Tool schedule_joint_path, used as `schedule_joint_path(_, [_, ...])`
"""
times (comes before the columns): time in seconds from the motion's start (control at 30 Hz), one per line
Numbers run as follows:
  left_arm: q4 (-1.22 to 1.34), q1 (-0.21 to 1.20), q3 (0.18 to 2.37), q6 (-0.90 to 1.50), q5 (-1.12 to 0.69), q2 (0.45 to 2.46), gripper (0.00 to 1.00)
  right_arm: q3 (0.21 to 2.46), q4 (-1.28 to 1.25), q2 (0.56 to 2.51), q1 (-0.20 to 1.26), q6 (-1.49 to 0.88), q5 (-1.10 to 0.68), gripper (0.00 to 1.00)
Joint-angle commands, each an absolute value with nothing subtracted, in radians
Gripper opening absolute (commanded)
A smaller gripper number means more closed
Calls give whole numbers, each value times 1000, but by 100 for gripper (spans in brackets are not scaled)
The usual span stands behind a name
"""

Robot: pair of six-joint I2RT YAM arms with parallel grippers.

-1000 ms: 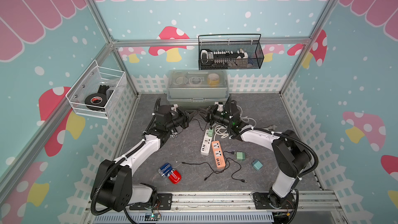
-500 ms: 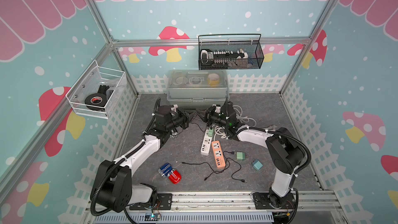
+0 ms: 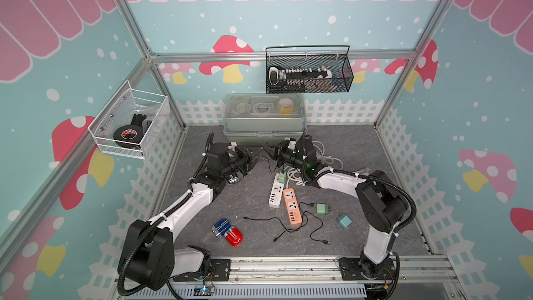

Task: Charge the electric shaver
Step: Pick up the charging cable from the center of the board.

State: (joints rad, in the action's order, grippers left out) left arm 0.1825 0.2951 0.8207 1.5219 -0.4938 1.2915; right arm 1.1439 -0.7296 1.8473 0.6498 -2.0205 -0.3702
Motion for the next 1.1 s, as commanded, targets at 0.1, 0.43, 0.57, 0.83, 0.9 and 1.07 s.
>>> schedule_joint_path(0.1, [255,290,797,1605,-431,1297,39,1111,-775,1802,654,-1979,-399,0])
schedule_joint_path(0.43, [356,301,840,1662,-467,1393,22,1103,-797,1793,654,-1989,-397,0])
schedule_joint_path(0.57, [369,311,836,1670,-468,1400,18,1112,-797,1797,655,-1988,-402,0])
schedule_joint_path(0.83, [368,316,836,1675,-474,1395,17,1097,-796,1793,657,-1992,-401,0])
schedule_joint_path(0.9, [367,319,833,1674,-480,1398,14,1105,-800,1795,657,-1993,-398,0])
schedule_joint_path(1.07, [389,323,829,1687,-479,1404,11,1105,-796,1797,660,-1992,-399,0])
